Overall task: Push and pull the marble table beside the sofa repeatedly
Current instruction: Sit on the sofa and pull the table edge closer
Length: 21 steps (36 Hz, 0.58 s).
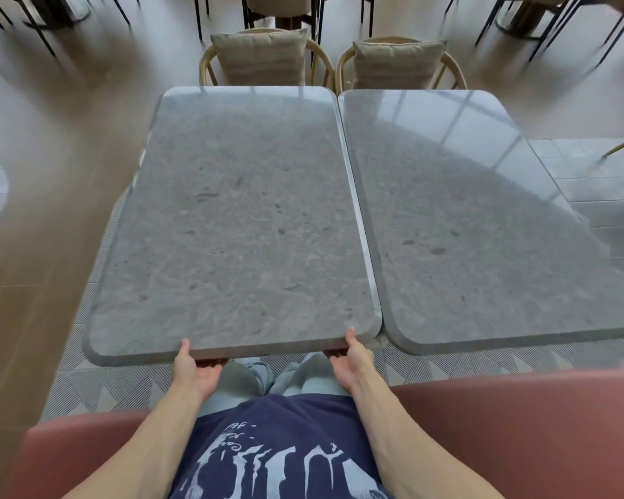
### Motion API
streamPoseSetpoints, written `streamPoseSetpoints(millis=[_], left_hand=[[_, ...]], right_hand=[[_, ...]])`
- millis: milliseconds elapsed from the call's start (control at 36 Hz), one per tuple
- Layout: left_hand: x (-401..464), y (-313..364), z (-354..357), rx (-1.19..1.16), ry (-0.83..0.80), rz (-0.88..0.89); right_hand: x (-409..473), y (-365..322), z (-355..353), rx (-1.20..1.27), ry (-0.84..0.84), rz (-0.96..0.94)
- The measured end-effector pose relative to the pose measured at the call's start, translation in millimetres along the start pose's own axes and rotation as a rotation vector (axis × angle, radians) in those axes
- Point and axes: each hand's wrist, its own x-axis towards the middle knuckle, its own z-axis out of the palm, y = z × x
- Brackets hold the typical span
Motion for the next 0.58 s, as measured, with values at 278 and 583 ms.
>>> streamPoseSetpoints(millis=[278, 583], left_hand=[[-3.7, -3.4, -5.8, -0.002, 0.009, 0.01], [-12.2, -5.4, -8.6, 0.0, 0.014, 0.007]], right_hand=[[-3.3, 2.5, -4.5, 0.007, 0.009, 0.003], [-8.0, 4.4, -8.7, 0.008, 0.001, 0.013]])
